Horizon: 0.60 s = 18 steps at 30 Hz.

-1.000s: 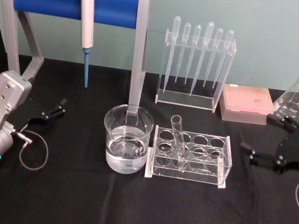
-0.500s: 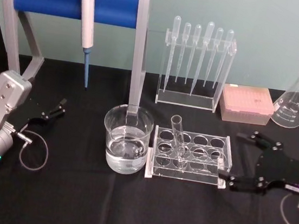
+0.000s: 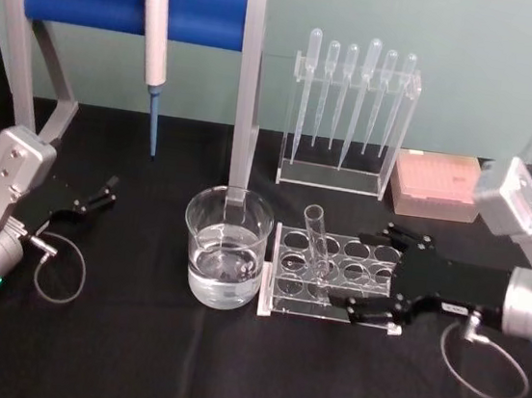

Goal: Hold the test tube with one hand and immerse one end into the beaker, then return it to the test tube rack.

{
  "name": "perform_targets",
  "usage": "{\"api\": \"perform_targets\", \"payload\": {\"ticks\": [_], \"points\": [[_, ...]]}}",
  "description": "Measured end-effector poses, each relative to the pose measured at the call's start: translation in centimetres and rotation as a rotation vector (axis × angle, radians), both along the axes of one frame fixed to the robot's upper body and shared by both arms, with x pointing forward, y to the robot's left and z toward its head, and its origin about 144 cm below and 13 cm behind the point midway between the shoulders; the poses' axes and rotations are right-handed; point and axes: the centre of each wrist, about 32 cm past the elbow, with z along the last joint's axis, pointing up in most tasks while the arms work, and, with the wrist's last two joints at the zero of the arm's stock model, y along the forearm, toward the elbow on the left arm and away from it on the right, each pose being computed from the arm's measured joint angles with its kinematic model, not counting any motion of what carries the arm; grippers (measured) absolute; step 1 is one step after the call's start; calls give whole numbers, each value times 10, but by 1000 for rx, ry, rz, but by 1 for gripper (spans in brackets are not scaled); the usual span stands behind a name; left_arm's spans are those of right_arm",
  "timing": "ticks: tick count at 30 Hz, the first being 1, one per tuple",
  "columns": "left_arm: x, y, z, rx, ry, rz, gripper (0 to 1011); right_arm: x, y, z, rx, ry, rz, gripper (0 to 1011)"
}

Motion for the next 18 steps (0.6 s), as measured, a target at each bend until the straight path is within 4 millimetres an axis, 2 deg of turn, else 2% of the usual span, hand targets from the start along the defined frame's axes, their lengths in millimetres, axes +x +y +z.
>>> {"api": "perform_targets", "payload": {"ticks": [6,18], "points": [[0,0,0,0,0,0,1000,13,17,0,11,-11,-9,1003],[0,0,0,0,0,0,1000,30,30,-4,27,-39,-15,1003]]}}
